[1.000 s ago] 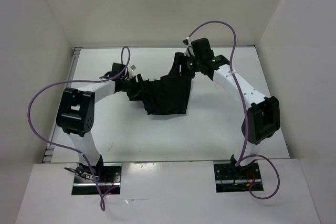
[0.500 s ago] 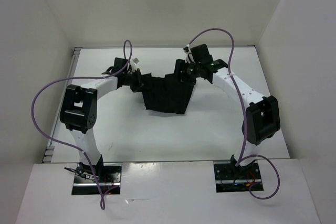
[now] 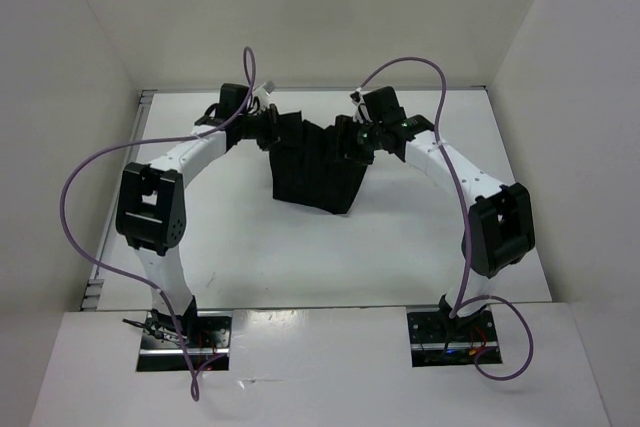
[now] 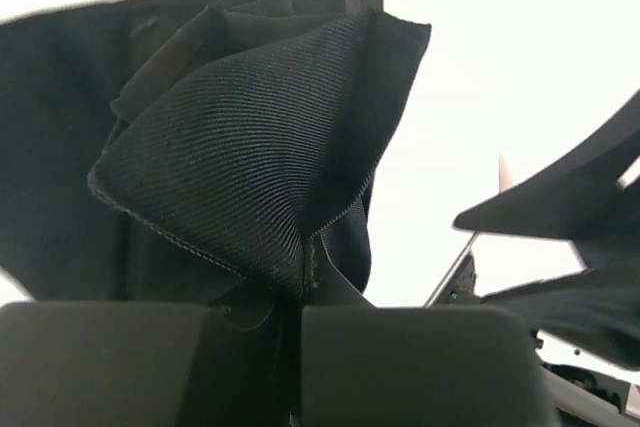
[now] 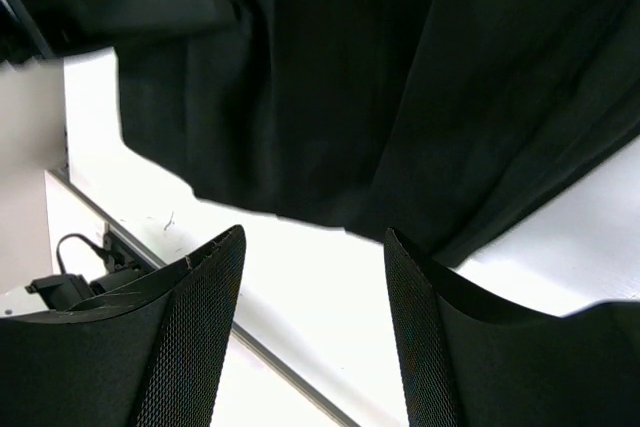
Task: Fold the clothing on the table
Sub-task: Fold the skirt
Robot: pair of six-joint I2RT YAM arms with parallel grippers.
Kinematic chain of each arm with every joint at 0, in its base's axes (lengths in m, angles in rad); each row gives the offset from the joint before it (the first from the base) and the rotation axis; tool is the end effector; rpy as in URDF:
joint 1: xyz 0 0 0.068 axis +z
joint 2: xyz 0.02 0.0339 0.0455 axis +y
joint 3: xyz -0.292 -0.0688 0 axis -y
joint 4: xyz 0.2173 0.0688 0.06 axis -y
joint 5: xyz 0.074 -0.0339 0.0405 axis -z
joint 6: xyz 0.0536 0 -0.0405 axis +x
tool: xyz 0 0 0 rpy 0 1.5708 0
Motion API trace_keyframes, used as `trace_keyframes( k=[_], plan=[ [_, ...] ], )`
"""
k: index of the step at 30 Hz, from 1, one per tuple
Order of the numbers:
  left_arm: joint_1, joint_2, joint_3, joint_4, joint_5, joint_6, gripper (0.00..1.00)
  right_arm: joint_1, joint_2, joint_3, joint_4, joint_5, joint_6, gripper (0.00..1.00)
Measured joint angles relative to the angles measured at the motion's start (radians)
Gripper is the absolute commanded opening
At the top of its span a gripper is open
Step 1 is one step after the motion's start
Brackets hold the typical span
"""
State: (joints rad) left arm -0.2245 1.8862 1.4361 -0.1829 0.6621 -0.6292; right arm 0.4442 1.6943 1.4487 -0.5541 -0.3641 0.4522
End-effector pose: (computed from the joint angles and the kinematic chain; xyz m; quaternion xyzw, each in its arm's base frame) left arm 0.4081 -0.1270 0.2818 -0.0257 0.8559 -0.4409 0.2690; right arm 0.3239 0.1753 0.3197 -0.0644 0.9115 0.3115 0.2606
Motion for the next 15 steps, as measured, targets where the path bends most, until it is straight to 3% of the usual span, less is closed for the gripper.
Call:
trace_keyframes(
  k=[9, 15],
  plan=[
    [0.005, 0.226, 0.238, -0.034, -0.036, 0.010, 0.00, -0.005, 0.000, -0.002, 0.003, -0.015, 0.000, 0.63],
    [0.017, 0.303, 0.262, -0.106, -0.165, 0.023, 0.00, -0.013, 0.000, -0.002, 0.004, -0.017, -0.003, 0.63]
  ],
)
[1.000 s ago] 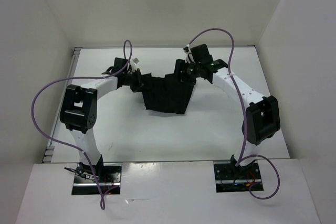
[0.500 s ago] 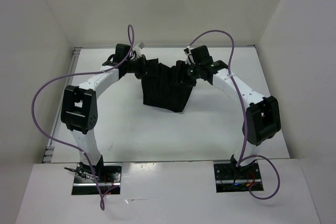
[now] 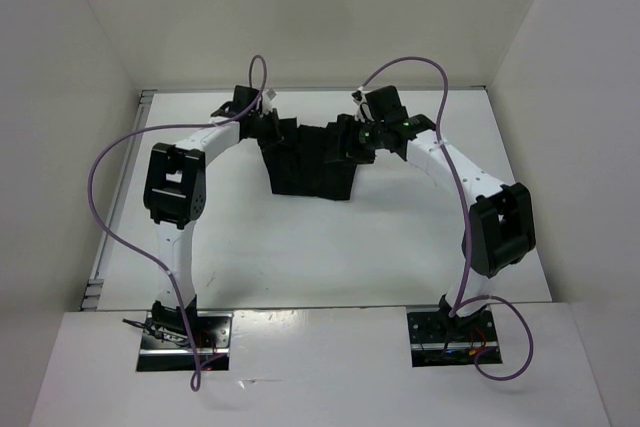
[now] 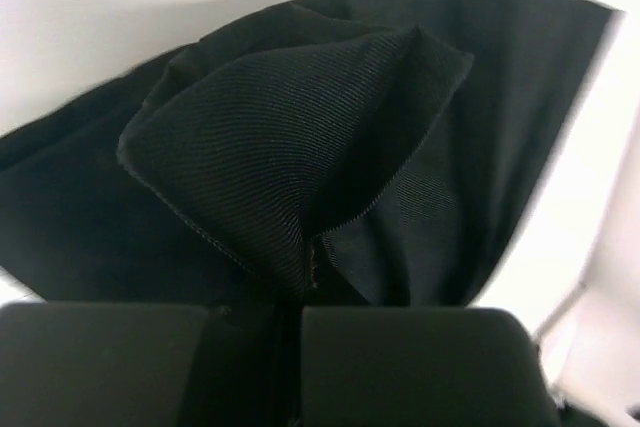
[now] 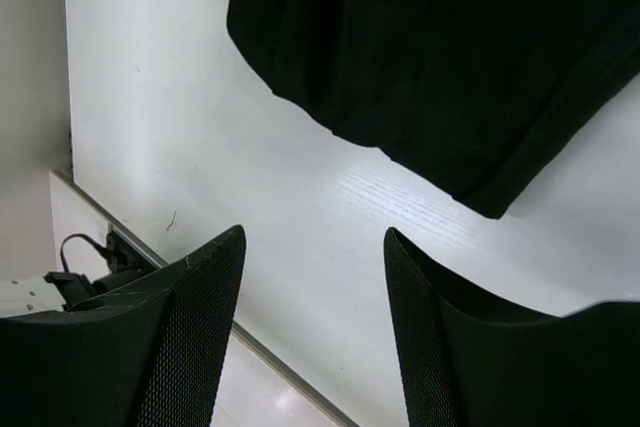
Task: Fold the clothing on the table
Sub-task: Fold the skirt
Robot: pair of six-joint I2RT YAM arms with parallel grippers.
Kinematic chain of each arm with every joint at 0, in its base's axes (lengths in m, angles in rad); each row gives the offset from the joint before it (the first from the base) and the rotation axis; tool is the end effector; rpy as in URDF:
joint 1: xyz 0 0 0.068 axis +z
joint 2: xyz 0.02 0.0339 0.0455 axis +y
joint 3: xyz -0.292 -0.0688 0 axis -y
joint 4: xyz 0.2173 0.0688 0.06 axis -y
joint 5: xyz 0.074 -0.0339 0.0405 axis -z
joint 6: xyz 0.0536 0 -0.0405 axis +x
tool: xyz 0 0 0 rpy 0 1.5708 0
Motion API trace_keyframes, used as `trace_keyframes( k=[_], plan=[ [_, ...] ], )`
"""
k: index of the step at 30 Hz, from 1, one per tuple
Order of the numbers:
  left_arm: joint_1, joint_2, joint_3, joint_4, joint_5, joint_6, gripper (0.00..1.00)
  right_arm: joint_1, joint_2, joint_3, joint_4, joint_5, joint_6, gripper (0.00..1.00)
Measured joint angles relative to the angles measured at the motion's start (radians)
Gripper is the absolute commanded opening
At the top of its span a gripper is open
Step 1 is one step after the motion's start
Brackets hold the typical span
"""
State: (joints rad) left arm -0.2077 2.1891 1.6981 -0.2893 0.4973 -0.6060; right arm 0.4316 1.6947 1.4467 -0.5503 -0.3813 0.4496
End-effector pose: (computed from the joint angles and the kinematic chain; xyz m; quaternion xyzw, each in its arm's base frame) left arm 0.4793 -0.1271 0.2167 -0.0841 0.8956 -0.3563 0.2529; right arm 0.3258 0.1720 0.3195 -0.0632 0.9102 0.3165 0.2597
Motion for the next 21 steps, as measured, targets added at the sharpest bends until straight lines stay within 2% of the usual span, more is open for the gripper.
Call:
trace_keyframes(
  k=[5, 7, 9, 10, 11, 16, 21],
  plan=[
    [0.018, 0.007, 0.009, -0.064, -0.113, 0.000, 0.00, -0.006, 0.000, -0.013, 0.001, 0.000, -0.003, 0.63],
    [0.023, 0.004, -0.005, -0.067, -0.138, 0.000, 0.06, -0.008, 0.000, -0.023, 0.000, 0.000, -0.005, 0.63],
    [0.026, -0.010, -0.040, -0.066, -0.157, 0.002, 0.25, -0.014, 0.000, -0.031, -0.002, -0.001, -0.007, 0.63],
    [0.026, -0.022, -0.066, -0.072, -0.170, 0.001, 0.53, -0.017, 0.000, -0.033, -0.002, 0.000, -0.010, 0.63],
    [0.026, -0.029, -0.083, -0.077, -0.185, 0.008, 0.56, -0.020, 0.000, -0.033, -0.002, 0.000, -0.013, 0.63],
    [0.032, -0.047, -0.117, -0.100, -0.236, -0.007, 0.56, -0.027, -0.005, -0.033, -0.002, -0.001, -0.018, 0.63],
    [0.037, -0.186, -0.150, -0.146, -0.343, -0.022, 0.59, -0.029, -0.025, -0.033, -0.002, -0.005, -0.024, 0.63]
  ],
)
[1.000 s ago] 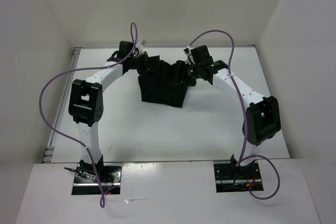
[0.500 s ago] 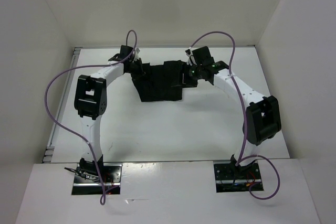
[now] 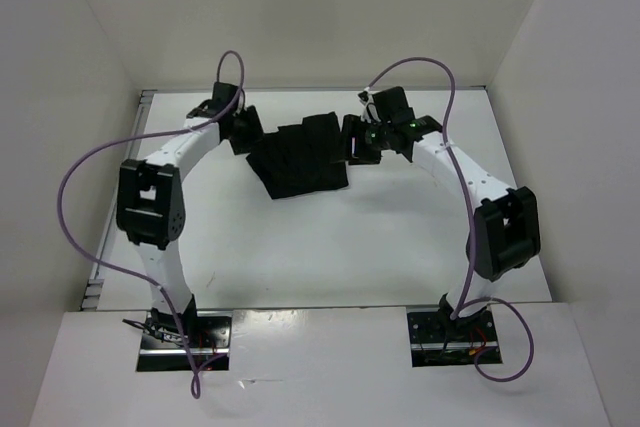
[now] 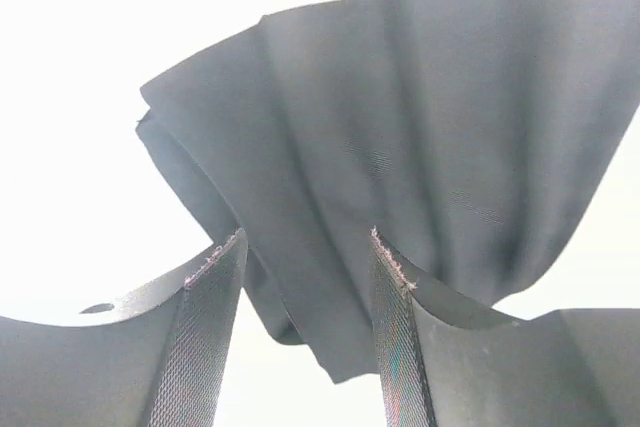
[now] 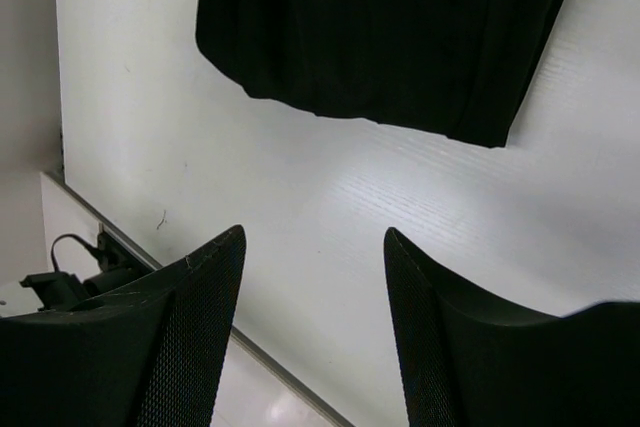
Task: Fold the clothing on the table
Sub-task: Fold the skirt
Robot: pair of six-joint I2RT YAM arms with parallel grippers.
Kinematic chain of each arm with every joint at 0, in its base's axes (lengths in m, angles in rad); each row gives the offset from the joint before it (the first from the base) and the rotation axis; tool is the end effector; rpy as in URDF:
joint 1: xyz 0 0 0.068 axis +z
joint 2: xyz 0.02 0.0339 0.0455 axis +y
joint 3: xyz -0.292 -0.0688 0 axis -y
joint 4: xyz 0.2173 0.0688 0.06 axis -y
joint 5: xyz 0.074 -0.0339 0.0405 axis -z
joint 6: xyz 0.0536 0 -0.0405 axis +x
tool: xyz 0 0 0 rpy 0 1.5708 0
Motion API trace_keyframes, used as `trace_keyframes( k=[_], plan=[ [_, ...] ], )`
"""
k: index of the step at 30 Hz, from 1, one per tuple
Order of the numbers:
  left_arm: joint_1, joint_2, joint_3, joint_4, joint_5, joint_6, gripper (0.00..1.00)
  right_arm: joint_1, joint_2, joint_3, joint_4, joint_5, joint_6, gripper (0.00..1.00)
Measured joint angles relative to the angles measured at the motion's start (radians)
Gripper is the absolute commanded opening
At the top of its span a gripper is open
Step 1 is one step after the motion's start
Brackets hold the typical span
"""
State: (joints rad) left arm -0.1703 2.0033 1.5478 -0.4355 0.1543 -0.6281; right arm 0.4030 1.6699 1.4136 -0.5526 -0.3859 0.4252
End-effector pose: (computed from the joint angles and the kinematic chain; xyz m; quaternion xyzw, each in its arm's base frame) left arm 0.4359 -0.0833 0.2382 -0.1883 0.9213 -0.1961 0.2780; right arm 0.3229 0.1596 0.3176 -0.0612 0.9118 0.3098 0.2624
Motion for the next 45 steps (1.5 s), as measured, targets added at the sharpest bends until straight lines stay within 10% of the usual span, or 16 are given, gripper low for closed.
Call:
trace_keyframes(
  k=[3, 9, 18, 35, 40, 45],
  plan=[
    [0.004, -0.142, 0.010, -0.028, -0.046, 0.004, 0.55, -0.005, -0.010, 0.001, 0.001, 0.000, 0.000, 0.63],
    [0.002, -0.324, 0.018, 0.040, 0.090, 0.021, 0.00, -0.016, 0.030, 0.056, -0.002, -0.003, 0.000, 0.63],
    [-0.041, 0.017, -0.015, 0.331, 0.473, -0.085, 0.00, -0.024, 0.105, 0.153, -0.003, -0.016, 0.000, 0.63],
    [-0.040, 0.037, -0.349, 0.344, 0.498, -0.130, 0.00, -0.107, 0.105, 0.136, -0.005, -0.027, -0.023, 0.63],
    [-0.041, 0.002, -0.299, 0.261, 0.486, -0.093, 0.41, -0.107, 0.105, 0.129, -0.007, -0.045, -0.029, 0.63],
    [-0.041, -0.148, -0.248, 0.203, 0.476, -0.074, 0.37, -0.111, 0.105, 0.100, -0.006, -0.064, -0.031, 0.63]
  ],
)
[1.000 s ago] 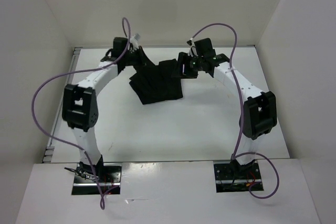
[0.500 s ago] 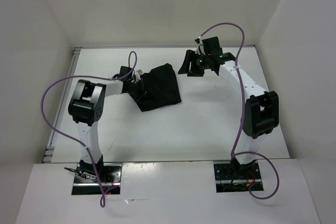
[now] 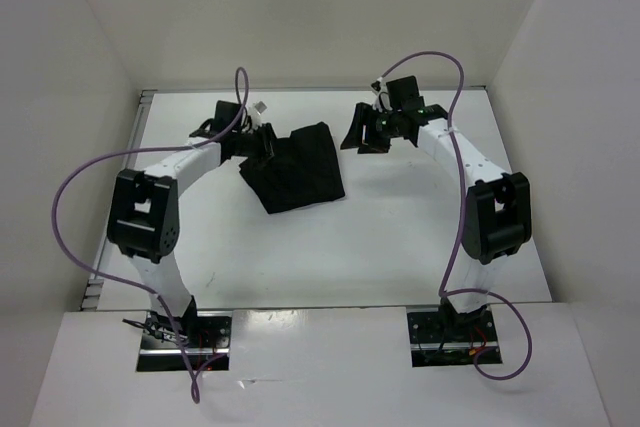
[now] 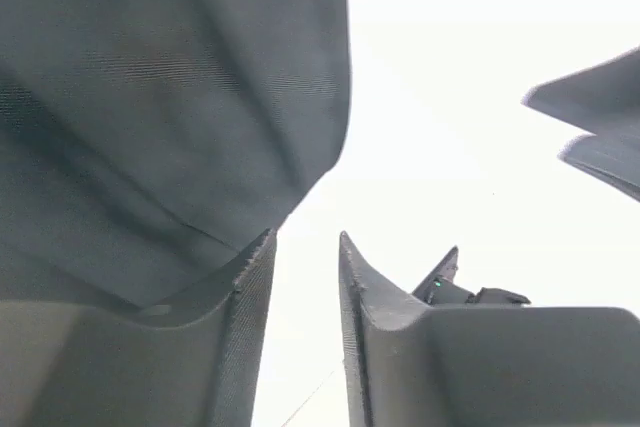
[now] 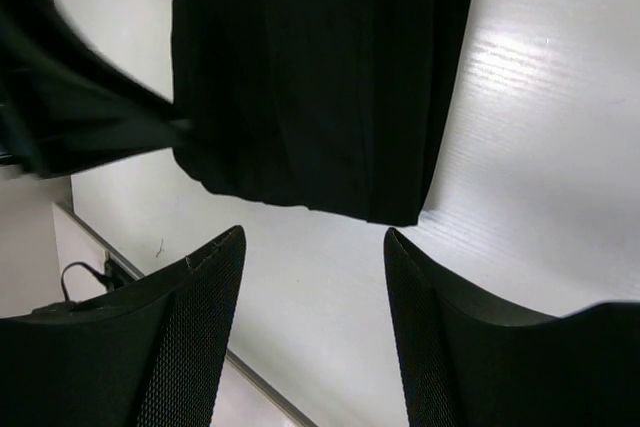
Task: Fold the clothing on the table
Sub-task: Fold the skirt
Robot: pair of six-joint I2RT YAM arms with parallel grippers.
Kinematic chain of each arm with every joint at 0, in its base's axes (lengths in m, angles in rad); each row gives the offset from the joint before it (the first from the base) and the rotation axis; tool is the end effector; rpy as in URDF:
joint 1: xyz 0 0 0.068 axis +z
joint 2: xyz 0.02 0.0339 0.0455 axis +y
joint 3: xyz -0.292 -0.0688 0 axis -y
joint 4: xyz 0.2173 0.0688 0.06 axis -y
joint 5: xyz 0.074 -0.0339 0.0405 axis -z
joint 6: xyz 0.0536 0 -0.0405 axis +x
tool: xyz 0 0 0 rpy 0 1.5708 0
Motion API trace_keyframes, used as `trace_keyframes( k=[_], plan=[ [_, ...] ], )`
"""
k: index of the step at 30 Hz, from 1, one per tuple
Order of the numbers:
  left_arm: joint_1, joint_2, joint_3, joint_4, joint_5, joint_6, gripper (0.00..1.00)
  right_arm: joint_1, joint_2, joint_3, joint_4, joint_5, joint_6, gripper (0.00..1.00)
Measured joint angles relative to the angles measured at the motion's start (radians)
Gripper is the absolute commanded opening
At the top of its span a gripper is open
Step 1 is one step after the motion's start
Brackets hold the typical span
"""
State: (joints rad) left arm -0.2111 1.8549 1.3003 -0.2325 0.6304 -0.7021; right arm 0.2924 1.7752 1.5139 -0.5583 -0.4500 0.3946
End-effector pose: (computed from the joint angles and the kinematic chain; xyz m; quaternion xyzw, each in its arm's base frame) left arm 0.3855 -0.1149 0.2473 -0.0987 0.8811 -0.4172 0.1996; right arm 0.3649 0.1342 0.3119 -0.0354 0.9098 0.3159 0.2668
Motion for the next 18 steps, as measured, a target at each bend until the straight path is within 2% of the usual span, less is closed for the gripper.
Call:
trace_keyframes(
  k=[2, 3, 5, 9, 18],
  plan=[
    [0.001, -0.076, -0.003, 0.002, 0.004, 0.003, 0.29, -0.001, 0.001, -0.011, -0.001, -0.006, 0.000, 0.63],
    [0.001, -0.110, -0.011, 0.005, 0.008, 0.006, 0.21, -0.001, 0.002, -0.016, -0.001, -0.010, -0.002, 0.63],
    [0.001, -0.157, -0.044, 0.021, 0.018, 0.011, 0.15, -0.001, 0.005, -0.017, 0.000, -0.014, -0.005, 0.63],
    [0.001, -0.158, -0.142, 0.026, 0.023, 0.013, 0.03, -0.001, 0.017, -0.017, 0.000, -0.019, -0.016, 0.63],
    [-0.002, -0.059, -0.216, -0.033, -0.045, 0.021, 0.00, -0.010, 0.031, -0.018, -0.003, -0.021, -0.037, 0.63]
  ],
)
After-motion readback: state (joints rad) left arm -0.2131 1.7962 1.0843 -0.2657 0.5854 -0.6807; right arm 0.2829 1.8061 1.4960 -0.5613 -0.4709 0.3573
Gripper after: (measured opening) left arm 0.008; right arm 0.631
